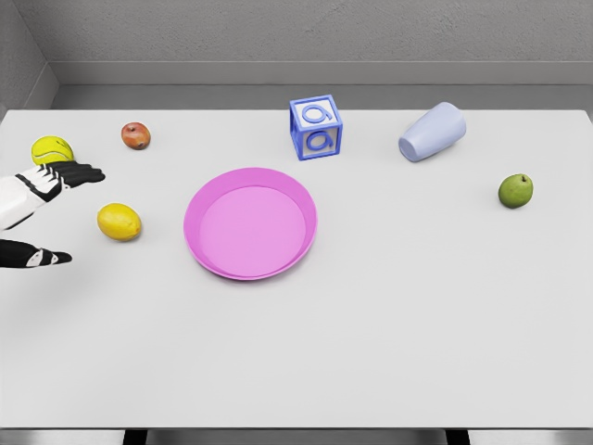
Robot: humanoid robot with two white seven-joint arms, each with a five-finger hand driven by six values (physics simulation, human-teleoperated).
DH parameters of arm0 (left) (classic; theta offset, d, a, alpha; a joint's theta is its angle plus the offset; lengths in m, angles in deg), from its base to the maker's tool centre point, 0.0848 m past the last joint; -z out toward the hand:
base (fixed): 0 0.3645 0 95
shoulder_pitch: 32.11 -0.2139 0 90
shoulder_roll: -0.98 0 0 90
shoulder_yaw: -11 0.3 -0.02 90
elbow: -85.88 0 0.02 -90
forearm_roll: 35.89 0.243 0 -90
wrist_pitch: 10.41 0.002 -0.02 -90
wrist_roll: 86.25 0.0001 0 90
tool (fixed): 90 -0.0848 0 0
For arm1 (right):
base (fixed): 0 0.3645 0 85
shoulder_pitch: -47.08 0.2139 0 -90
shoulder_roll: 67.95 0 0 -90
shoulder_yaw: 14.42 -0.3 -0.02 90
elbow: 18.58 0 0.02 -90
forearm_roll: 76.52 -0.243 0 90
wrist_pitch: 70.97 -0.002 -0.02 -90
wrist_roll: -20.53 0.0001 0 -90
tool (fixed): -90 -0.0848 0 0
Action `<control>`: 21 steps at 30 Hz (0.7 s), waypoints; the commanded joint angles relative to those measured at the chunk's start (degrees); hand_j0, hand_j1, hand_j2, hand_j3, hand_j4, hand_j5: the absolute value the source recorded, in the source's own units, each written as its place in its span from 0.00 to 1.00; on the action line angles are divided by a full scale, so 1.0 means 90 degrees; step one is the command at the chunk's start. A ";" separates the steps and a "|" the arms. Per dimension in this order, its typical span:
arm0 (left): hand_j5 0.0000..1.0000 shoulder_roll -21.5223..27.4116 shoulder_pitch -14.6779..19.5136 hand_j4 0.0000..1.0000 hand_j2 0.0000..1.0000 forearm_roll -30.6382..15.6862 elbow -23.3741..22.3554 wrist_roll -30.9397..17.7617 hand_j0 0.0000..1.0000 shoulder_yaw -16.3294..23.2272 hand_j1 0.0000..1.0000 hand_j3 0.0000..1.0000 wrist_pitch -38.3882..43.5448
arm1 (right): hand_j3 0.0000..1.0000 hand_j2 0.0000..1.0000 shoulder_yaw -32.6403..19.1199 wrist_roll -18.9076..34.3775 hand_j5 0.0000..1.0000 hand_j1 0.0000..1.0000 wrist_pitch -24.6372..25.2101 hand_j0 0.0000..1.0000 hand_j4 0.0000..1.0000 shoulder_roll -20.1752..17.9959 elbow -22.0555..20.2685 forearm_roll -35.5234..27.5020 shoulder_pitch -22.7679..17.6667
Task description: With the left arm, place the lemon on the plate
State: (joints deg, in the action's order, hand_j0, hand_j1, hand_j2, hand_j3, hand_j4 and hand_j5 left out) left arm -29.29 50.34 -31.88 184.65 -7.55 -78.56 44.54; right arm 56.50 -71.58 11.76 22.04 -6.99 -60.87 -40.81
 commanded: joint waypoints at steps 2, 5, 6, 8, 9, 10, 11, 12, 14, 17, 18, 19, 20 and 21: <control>1.00 0.0003 0.0000 1.00 1.00 -0.0025 0.0001 -0.0043 1.00 -0.0020 1.00 1.00 0.0006 | 1.00 1.00 0.0001 -0.0038 1.00 1.00 0.0008 1.00 1.00 0.0001 0.0001 -0.0001 0.0000; 1.00 0.0003 0.0010 1.00 1.00 0.0044 -0.0067 -0.0580 1.00 -0.0118 1.00 1.00 0.0006 | 1.00 1.00 0.0001 -0.0038 1.00 1.00 0.0008 1.00 1.00 0.0001 0.0001 -0.0001 0.0000; 1.00 0.0003 0.0010 1.00 1.00 0.0141 -0.0106 -0.0717 1.00 -0.0128 1.00 1.00 0.0006 | 1.00 1.00 0.0001 -0.0038 1.00 1.00 0.0008 1.00 1.00 0.0001 0.0001 -0.0011 0.0000; 1.00 0.0062 0.0088 1.00 1.00 0.0161 -0.0915 -0.1068 1.00 -0.0196 1.00 1.00 0.0006 | 1.00 1.00 0.0011 -0.0038 1.00 1.00 0.0008 1.00 1.00 0.0001 0.0001 -0.0001 0.0000; 1.00 0.0052 0.0098 1.00 1.00 0.0161 -0.1082 -0.1381 1.00 -0.0284 1.00 1.00 0.0006 | 1.00 1.00 0.0001 -0.0038 1.00 1.00 0.0008 1.00 1.00 0.0001 0.0001 -0.0001 0.0000; 1.00 0.0081 0.0098 1.00 1.00 0.0161 -0.1083 -0.1625 1.00 -0.0294 1.00 1.00 0.0006 | 1.00 1.00 0.0011 -0.0038 1.00 1.00 0.0008 1.00 1.00 0.0001 0.0001 -0.0001 0.0000; 1.00 0.0101 0.0088 1.00 1.00 0.0170 -0.1083 -0.1674 1.00 -0.0294 1.00 1.00 0.0006 | 1.00 1.00 0.0011 -0.0038 1.00 1.00 0.0008 1.00 1.00 0.0001 0.0001 -0.0001 0.0000; 1.00 0.0111 0.0059 1.00 1.00 0.0170 -0.1083 -0.1674 1.00 -0.0284 1.00 1.00 0.0006 | 1.00 1.00 0.0001 -0.0038 1.00 1.00 0.0008 1.00 1.00 0.0001 0.0001 -0.0001 0.0000; 1.00 0.0384 0.0010 1.00 1.00 0.0170 -0.1083 -0.1674 1.00 -0.0245 1.00 1.00 0.0006 | 1.00 1.00 0.0011 -0.0038 1.00 1.00 0.0008 1.00 1.00 0.0001 0.0001 -0.0010 0.0000; 1.00 0.0580 0.0127 1.00 1.00 0.0307 -0.1170 -0.1674 1.00 -0.0069 1.00 1.00 0.0006 | 1.00 1.00 0.0011 -0.0038 1.00 1.00 0.0008 1.00 1.00 0.0001 0.0001 -0.0001 0.0000; 1.00 0.0560 0.0195 1.00 1.00 0.0492 -0.1161 -0.1674 1.00 -0.0030 1.00 1.00 0.0006 | 1.00 1.00 0.0011 -0.0038 1.00 1.00 0.0008 1.00 1.00 0.0001 0.0001 -0.0001 0.0000; 1.00 0.0521 0.0293 1.00 1.00 0.0590 -0.1161 -0.1674 1.00 0.0018 1.00 1.00 0.0006 | 1.00 1.00 0.0011 -0.0038 1.00 1.00 0.0008 1.00 1.00 0.0001 0.0001 -0.0010 0.0000; 1.00 0.0463 0.0361 1.00 1.00 0.0668 -0.1131 -0.1674 1.00 0.0048 1.00 1.00 0.0006 | 1.00 1.00 0.0011 -0.0038 1.00 1.00 0.0008 1.00 1.00 0.0001 0.0001 -0.0001 0.0000; 1.00 0.0423 0.0517 1.00 1.00 0.0814 -0.1141 -0.1674 1.00 0.0087 1.00 1.00 0.0006 | 1.00 1.00 0.0011 -0.0038 1.00 1.00 0.0008 1.00 1.00 0.0001 0.0001 -0.0001 0.0000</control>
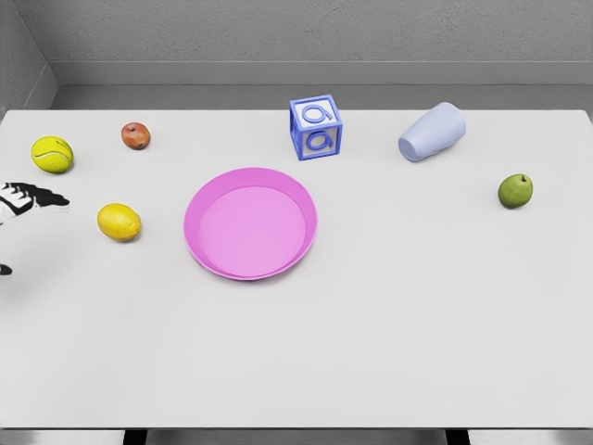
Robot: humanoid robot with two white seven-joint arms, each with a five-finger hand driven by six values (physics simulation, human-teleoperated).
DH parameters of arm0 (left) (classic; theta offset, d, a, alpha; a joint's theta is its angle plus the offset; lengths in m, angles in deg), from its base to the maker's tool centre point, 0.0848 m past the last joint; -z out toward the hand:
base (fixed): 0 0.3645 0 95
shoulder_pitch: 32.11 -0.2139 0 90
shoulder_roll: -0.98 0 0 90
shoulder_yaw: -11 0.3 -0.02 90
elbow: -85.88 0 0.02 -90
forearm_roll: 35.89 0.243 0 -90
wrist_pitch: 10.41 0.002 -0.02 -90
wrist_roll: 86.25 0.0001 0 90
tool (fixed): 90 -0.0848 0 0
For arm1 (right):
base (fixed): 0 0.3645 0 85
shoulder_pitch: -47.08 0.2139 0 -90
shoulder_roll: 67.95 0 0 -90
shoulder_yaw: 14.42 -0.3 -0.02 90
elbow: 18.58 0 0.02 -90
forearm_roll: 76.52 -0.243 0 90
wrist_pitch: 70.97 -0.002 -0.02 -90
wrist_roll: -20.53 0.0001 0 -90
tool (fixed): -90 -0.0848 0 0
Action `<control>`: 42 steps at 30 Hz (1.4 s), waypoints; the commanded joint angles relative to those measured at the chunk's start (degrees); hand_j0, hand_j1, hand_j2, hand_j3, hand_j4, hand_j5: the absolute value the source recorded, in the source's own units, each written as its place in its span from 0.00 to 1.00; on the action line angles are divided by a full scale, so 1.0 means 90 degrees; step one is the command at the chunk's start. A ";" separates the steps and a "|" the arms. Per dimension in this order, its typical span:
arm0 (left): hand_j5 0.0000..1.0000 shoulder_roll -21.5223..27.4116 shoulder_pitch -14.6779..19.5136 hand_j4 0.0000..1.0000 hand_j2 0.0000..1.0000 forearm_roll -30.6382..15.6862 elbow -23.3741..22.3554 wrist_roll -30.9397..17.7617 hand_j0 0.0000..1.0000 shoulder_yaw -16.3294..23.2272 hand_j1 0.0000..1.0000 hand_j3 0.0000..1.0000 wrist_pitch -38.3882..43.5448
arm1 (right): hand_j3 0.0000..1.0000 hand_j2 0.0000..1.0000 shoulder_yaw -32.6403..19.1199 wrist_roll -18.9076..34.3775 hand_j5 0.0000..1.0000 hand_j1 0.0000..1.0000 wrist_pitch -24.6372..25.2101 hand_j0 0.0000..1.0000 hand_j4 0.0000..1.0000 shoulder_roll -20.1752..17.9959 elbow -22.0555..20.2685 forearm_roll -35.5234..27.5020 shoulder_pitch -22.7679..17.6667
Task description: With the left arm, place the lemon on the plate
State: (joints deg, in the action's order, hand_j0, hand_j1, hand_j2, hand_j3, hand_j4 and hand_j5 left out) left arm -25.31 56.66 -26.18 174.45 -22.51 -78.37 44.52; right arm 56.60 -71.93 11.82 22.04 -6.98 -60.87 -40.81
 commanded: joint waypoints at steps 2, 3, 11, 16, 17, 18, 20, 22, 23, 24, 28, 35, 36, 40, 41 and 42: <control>1.00 -0.0097 0.0342 1.00 1.00 0.0327 -0.0027 -0.0012 1.00 0.0613 1.00 1.00 0.0008 | 1.00 1.00 0.0000 0.0001 1.00 1.00 0.0000 1.00 1.00 0.0001 0.0001 -0.0001 0.0000; 1.00 -0.0155 0.0635 1.00 1.00 0.0347 -0.0046 -0.0012 1.00 0.0867 1.00 1.00 0.0008 | 1.00 1.00 0.0000 0.0001 1.00 1.00 0.0000 1.00 1.00 0.0001 0.0001 -0.0001 0.0000; 1.00 -0.0702 0.1621 1.00 1.00 0.0952 -0.0163 -0.0197 1.00 0.1599 1.00 1.00 0.0008 | 1.00 1.00 0.0000 0.0001 1.00 1.00 0.0000 1.00 1.00 0.0001 0.0001 -0.0001 0.0000; 1.00 -0.1054 0.2002 1.00 1.00 0.0972 -0.0368 -0.0363 1.00 0.1873 1.00 1.00 0.0008 | 1.00 1.00 0.0000 0.0001 1.00 1.00 0.0000 1.00 1.00 0.0001 0.0001 -0.0001 0.0000; 1.00 -0.1054 0.2002 1.00 1.00 0.0962 -0.0398 -0.0363 1.00 0.1873 1.00 1.00 0.0008 | 1.00 1.00 0.0000 0.0001 1.00 1.00 0.0000 1.00 1.00 0.0001 0.0001 -0.0001 0.0000; 1.00 -0.1054 0.2012 1.00 1.00 0.0962 -0.0417 -0.0363 1.00 0.1873 1.00 1.00 0.0008 | 1.00 1.00 0.0000 0.0001 1.00 1.00 0.0000 1.00 1.00 0.0001 0.0001 -0.0001 0.0000; 1.00 -0.1064 0.2022 1.00 1.00 0.0972 -0.0437 -0.0363 1.00 0.1873 1.00 1.00 0.0008 | 1.00 1.00 0.0000 0.0001 1.00 1.00 0.0000 1.00 1.00 0.0001 0.0001 -0.0001 0.0000; 1.00 -0.1132 0.2120 1.00 1.00 0.0991 -0.0456 -0.0373 1.00 0.1922 1.00 1.00 0.0008 | 1.00 1.00 0.0000 0.0001 1.00 1.00 0.0000 1.00 1.00 0.0001 0.0001 -0.0001 0.0000; 1.00 -0.1142 0.2178 1.00 1.00 0.1030 -0.0456 -0.0373 1.00 0.1941 1.00 1.00 0.0008 | 1.00 1.00 0.0000 0.0001 1.00 1.00 0.0000 1.00 1.00 0.0001 0.0001 -0.0001 0.0000; 1.00 -0.1161 0.2236 1.00 1.00 0.1050 -0.0612 -0.0373 1.00 0.1971 1.00 1.00 0.0008 | 1.00 1.00 0.0000 0.0001 1.00 1.00 0.0000 1.00 1.00 0.0001 0.0001 -0.0001 0.0000; 1.00 -0.1259 0.2335 1.00 1.00 0.1060 -0.0818 -0.0373 1.00 0.1981 1.00 1.00 0.0008 | 1.00 1.00 0.0000 0.0001 1.00 1.00 0.0000 1.00 1.00 0.0001 0.0001 -0.0001 0.0000; 1.00 -0.1571 0.2588 1.00 1.00 0.1070 -0.0954 -0.0764 1.00 0.2117 1.00 1.00 0.0008 | 1.00 1.00 0.0000 0.0001 1.00 1.00 0.0000 1.00 1.00 0.0001 0.0001 -0.0001 0.0000; 1.00 -0.1571 0.2588 1.00 1.00 0.1070 -0.0954 -0.0773 1.00 0.2127 1.00 1.00 0.0008 | 1.00 1.00 0.0000 0.0001 1.00 1.00 0.0000 1.00 1.00 0.0001 0.0001 -0.0001 0.0000; 1.00 -0.1698 0.2588 1.00 1.00 0.1099 -0.0954 -0.0773 1.00 0.2127 1.00 1.00 0.0008 | 1.00 1.00 0.0000 0.0001 1.00 1.00 0.0000 1.00 1.00 0.0001 0.0001 -0.0001 0.0000; 1.00 -0.1698 0.2598 1.00 1.00 0.1099 -0.0954 -0.0773 1.00 0.2127 1.00 1.00 0.0008 | 1.00 1.00 0.0000 0.0001 1.00 1.00 0.0000 1.00 1.00 0.0001 0.0001 -0.0001 0.0000; 1.00 -0.1708 0.2588 1.00 1.00 0.1128 -0.0954 -0.0773 1.00 0.2137 1.00 1.00 0.0008 | 1.00 1.00 0.0000 0.0001 1.00 1.00 0.0000 1.00 1.00 0.0001 0.0001 -0.0001 0.0000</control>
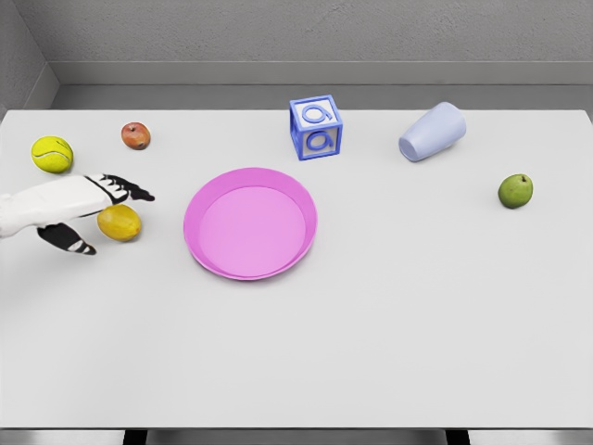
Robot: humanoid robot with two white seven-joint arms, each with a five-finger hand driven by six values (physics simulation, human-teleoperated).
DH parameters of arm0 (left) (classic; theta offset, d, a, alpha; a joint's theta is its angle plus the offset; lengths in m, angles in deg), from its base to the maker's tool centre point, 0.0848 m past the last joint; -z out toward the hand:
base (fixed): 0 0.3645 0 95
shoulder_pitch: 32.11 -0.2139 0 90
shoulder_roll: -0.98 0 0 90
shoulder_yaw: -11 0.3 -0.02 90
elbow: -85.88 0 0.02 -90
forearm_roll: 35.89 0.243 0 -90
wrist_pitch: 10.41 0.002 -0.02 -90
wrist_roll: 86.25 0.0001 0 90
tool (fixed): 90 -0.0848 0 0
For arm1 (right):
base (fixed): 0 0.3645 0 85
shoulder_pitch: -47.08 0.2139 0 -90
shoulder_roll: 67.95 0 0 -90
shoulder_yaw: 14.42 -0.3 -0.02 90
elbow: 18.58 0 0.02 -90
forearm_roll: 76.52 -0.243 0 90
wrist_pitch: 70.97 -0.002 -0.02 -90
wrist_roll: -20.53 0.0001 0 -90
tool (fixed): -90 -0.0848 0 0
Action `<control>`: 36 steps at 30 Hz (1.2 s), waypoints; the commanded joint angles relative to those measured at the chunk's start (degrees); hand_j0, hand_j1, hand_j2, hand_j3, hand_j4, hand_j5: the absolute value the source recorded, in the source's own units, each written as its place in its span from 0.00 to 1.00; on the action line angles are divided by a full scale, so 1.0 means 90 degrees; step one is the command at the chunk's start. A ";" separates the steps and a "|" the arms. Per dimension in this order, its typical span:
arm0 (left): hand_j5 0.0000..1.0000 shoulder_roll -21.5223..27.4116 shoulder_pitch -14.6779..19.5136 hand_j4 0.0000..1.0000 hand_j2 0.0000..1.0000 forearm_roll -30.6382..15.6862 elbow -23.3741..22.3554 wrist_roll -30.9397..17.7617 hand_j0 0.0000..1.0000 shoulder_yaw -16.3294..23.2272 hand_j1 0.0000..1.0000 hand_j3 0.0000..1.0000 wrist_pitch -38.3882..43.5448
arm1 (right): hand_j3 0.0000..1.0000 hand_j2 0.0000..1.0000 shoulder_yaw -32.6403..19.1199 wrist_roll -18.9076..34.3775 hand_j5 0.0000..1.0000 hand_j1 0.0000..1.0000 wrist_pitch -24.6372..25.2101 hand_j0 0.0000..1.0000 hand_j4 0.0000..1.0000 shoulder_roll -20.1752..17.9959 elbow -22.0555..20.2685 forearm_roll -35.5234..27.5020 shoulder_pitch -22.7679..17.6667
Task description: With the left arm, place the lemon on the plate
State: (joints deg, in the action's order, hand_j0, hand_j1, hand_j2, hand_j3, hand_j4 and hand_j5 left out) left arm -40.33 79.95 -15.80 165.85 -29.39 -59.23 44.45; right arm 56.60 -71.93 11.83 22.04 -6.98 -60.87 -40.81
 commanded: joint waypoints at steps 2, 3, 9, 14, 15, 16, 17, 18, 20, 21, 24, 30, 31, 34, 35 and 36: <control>1.00 -0.0030 0.0010 1.00 1.00 0.0063 -0.0097 -0.0009 1.00 0.0001 1.00 1.00 0.0016 | 1.00 1.00 0.0000 0.0001 1.00 1.00 0.0000 1.00 1.00 0.0001 0.0001 -0.0001 0.0000; 1.00 -0.0020 0.0010 1.00 1.00 0.0063 -0.0155 -0.0009 1.00 0.0001 1.00 1.00 0.0016 | 1.00 1.00 0.0000 0.0001 1.00 1.00 0.0000 1.00 1.00 0.0001 0.0001 -0.0001 0.0000; 1.00 0.0009 0.0107 1.00 1.00 0.0063 -0.0439 -0.0019 1.00 0.0001 1.00 1.00 0.0016 | 1.00 1.00 0.0000 0.0001 1.00 1.00 0.0000 1.00 1.00 0.0001 0.0001 -0.0001 0.0000; 0.99 -0.0059 0.0127 0.99 0.99 0.0053 -0.0487 -0.0009 0.99 0.0010 0.99 0.99 0.0016 | 1.00 1.00 0.0000 0.0001 1.00 1.00 0.0000 1.00 1.00 0.0001 0.0001 -0.0001 0.0000; 1.00 -0.0157 0.0166 1.00 1.00 0.0053 -0.0487 -0.0009 1.00 0.0040 1.00 1.00 0.0016 | 1.00 1.00 0.0000 0.0001 1.00 1.00 0.0000 1.00 1.00 0.0001 0.0001 -0.0001 0.0000; 1.00 -0.0157 0.0215 1.00 1.00 0.0053 -0.0487 -0.0019 1.00 0.0089 1.00 1.00 0.0016 | 1.00 1.00 0.0000 0.0001 1.00 1.00 0.0000 1.00 1.00 0.0001 0.0001 -0.0001 0.0000; 1.00 -0.0157 0.0225 1.00 1.00 0.0053 -0.0487 -0.0009 1.00 0.0108 1.00 1.00 0.0016 | 1.00 1.00 0.0000 0.0001 1.00 1.00 0.0000 1.00 1.00 0.0001 0.0001 -0.0001 0.0000; 1.00 -0.0167 0.0234 1.00 1.00 0.0053 -0.0487 -0.0019 1.00 0.0128 1.00 1.00 0.0016 | 1.00 1.00 0.0000 0.0001 1.00 1.00 0.0000 1.00 1.00 0.0001 0.0001 -0.0001 0.0000; 1.00 -0.0235 0.0244 1.00 1.00 0.0092 -0.0497 -0.0019 1.00 0.0137 1.00 1.00 0.0016 | 1.00 1.00 0.0000 0.0001 1.00 1.00 0.0000 1.00 1.00 0.0001 0.0001 -0.0001 0.0000; 1.00 -0.0245 0.0244 1.00 1.00 0.0102 -0.0497 -0.0009 1.00 0.0137 1.00 1.00 0.0016 | 1.00 1.00 0.0000 0.0001 1.00 1.00 0.0000 1.00 1.00 0.0001 0.0001 -0.0001 0.0000; 1.00 -0.0284 0.0244 1.00 1.00 0.0112 -0.0507 -0.0019 1.00 0.0137 1.00 1.00 0.0016 | 1.00 1.00 0.0000 0.0001 1.00 1.00 0.0000 1.00 1.00 0.0001 0.0001 -0.0001 0.0000; 0.83 -0.0382 0.0254 0.83 0.83 0.0424 -0.0595 -0.0019 0.83 0.0137 0.83 0.83 0.0016 | 1.00 1.00 0.0000 0.0001 1.00 1.00 0.0000 1.00 1.00 0.0001 0.0001 -0.0001 0.0000; 0.83 -0.0391 0.0244 0.83 0.83 0.0424 -0.0595 -0.0019 0.83 0.0147 0.83 0.83 0.0016 | 1.00 1.00 0.0000 0.0001 1.00 1.00 0.0000 1.00 1.00 0.0001 0.0001 -0.0001 0.0000; 0.83 -0.0430 0.0391 0.83 0.83 0.0414 -0.0595 -0.0019 0.83 0.0352 0.83 0.83 0.0016 | 1.00 1.00 0.0000 0.0001 1.00 1.00 0.0000 1.00 1.00 0.0001 0.0001 -0.0001 0.0000; 0.83 -0.0489 0.0391 0.83 0.83 0.0434 -0.0595 -0.0019 0.83 0.0362 0.83 0.83 0.0016 | 1.00 1.00 0.0000 0.0001 1.00 1.00 0.0000 1.00 1.00 0.0001 0.0001 -0.0001 0.0000; 0.83 -0.0489 0.0391 0.83 0.83 0.0522 -0.0595 -0.0019 0.83 0.0362 0.83 0.83 0.0016 | 1.00 1.00 0.0000 0.0001 1.00 1.00 0.0000 1.00 1.00 0.0001 0.0001 -0.0001 0.0000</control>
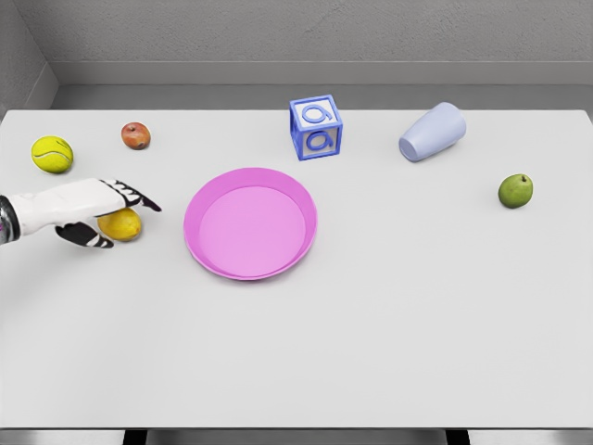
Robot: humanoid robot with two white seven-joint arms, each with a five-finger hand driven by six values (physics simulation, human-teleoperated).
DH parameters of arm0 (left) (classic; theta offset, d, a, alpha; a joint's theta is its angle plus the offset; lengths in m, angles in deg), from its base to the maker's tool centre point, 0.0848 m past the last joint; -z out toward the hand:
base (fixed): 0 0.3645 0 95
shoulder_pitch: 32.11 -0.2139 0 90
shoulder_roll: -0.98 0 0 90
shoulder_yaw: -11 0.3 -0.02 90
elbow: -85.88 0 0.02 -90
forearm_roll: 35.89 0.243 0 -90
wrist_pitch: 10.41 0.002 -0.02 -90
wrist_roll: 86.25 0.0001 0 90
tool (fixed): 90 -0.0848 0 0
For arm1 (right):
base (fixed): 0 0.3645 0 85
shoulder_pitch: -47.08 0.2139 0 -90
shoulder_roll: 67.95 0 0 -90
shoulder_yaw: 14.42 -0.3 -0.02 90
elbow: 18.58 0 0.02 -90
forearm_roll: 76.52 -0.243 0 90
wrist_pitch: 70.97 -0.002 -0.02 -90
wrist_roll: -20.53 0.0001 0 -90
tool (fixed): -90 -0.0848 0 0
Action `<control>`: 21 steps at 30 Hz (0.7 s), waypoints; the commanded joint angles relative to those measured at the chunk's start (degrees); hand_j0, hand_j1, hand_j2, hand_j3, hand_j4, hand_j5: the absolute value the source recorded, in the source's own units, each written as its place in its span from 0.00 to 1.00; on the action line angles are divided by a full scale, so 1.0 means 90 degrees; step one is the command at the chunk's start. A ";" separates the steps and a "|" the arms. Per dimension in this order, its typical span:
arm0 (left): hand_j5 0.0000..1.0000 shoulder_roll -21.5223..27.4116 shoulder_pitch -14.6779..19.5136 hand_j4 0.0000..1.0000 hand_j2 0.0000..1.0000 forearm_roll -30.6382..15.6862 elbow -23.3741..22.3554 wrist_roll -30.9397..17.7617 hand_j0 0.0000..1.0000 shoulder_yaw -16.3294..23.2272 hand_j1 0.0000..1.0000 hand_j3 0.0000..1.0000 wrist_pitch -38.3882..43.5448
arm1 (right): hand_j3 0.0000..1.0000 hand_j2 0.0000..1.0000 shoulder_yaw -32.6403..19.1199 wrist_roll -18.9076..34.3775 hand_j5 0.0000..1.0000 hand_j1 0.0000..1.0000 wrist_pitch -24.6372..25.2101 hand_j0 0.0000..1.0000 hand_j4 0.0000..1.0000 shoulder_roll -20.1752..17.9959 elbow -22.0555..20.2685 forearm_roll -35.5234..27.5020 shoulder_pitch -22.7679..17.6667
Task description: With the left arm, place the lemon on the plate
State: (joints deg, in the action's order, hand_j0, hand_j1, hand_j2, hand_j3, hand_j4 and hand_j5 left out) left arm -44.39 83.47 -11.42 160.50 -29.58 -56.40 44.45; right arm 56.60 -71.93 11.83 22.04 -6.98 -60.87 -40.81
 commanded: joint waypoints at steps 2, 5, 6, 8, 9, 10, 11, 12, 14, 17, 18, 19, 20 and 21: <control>0.83 -0.0038 0.0010 0.83 0.83 0.0035 0.0000 0.0003 0.83 0.0047 0.83 0.83 0.0015 | 1.00 1.00 0.0000 0.0001 1.00 1.00 0.0000 1.00 1.00 0.0001 0.0001 -0.0001 0.0000; 0.83 -0.0038 0.0029 0.83 0.83 0.0045 -0.0147 0.0003 0.83 0.0047 0.83 0.83 0.0015 | 1.00 1.00 0.0000 0.0001 1.00 1.00 0.0000 1.00 1.00 0.0001 0.0001 -0.0001 0.0000; 0.83 -0.0038 0.0039 0.83 0.83 0.0035 -0.0196 0.0012 0.83 0.0047 0.83 0.83 0.0015 | 1.00 1.00 0.0000 0.0001 1.00 1.00 0.0000 1.00 1.00 0.0001 0.0001 -0.0001 0.0000; 0.84 -0.0028 0.0039 0.84 0.84 0.0035 -0.0196 0.0003 0.84 0.0047 0.84 0.84 0.0015 | 1.00 1.00 0.0000 0.0001 1.00 1.00 0.0000 1.00 1.00 0.0001 0.0001 -0.0001 0.0000; 0.84 -0.0028 0.0039 0.84 0.84 0.0035 -0.0235 0.0003 0.84 0.0047 0.84 0.84 0.0015 | 1.00 1.00 0.0000 0.0001 1.00 1.00 0.0000 1.00 1.00 0.0001 0.0001 -0.0001 0.0000; 0.84 -0.0028 0.0049 0.84 0.84 0.0035 -0.0303 0.0003 0.84 0.0047 0.84 0.84 0.0015 | 1.00 1.00 0.0000 0.0001 1.00 1.00 0.0000 1.00 1.00 0.0001 0.0001 -0.0001 0.0000; 0.84 -0.0028 0.0088 0.84 0.84 0.0035 -0.0371 0.0003 0.84 0.0047 0.84 0.84 0.0015 | 1.00 1.00 0.0000 0.0001 1.00 1.00 0.0000 1.00 1.00 0.0001 0.0001 -0.0001 0.0000; 0.84 -0.0038 0.0088 0.84 0.84 0.0045 -0.0401 0.0003 0.84 0.0047 0.84 0.84 0.0015 | 1.00 1.00 0.0000 0.0001 1.00 1.00 0.0000 1.00 1.00 0.0001 0.0001 -0.0001 0.0000; 0.83 -0.0038 0.0088 0.83 0.83 0.0074 -0.0401 0.0003 0.83 0.0047 0.83 0.83 0.0015 | 1.00 1.00 0.0000 0.0001 1.00 1.00 0.0000 1.00 1.00 0.0001 0.0001 -0.0001 0.0000; 0.76 -0.0038 0.0088 0.76 0.76 0.0172 -0.0391 0.0003 0.76 0.0057 0.76 0.76 0.0015 | 1.00 1.00 0.0000 0.0001 1.00 1.00 0.0000 1.00 1.00 0.0001 0.0001 -0.0001 0.0000; 0.75 -0.0038 0.0088 0.75 0.75 0.0172 -0.0391 0.0003 0.75 0.0057 0.75 0.75 0.0015 | 1.00 1.00 0.0000 0.0001 1.00 1.00 0.0000 1.00 1.00 0.0001 0.0001 -0.0001 0.0000; 0.72 -0.0038 0.0098 0.72 0.72 0.0211 -0.0381 0.0003 0.72 0.0076 0.72 0.72 0.0015 | 1.00 1.00 0.0000 0.0001 1.00 1.00 0.0000 1.00 1.00 0.0001 0.0001 -0.0001 0.0000; 0.70 -0.0038 0.0098 0.70 0.70 0.0211 -0.0381 0.0003 0.70 0.0076 0.70 0.70 0.0015 | 1.00 1.00 0.0000 0.0001 1.00 1.00 0.0000 1.00 1.00 0.0001 0.0001 -0.0001 0.0000; 0.69 -0.0038 0.0098 0.69 0.69 0.0211 -0.0381 0.0003 0.69 0.0086 0.69 0.69 0.0015 | 1.00 1.00 0.0000 0.0001 1.00 1.00 0.0000 1.00 1.00 0.0001 0.0001 -0.0001 0.0000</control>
State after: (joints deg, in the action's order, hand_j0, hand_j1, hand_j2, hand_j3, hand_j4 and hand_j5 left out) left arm -44.78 84.35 -9.45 157.07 -29.57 -55.74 44.47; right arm 56.60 -71.93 11.83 22.04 -6.98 -60.87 -40.81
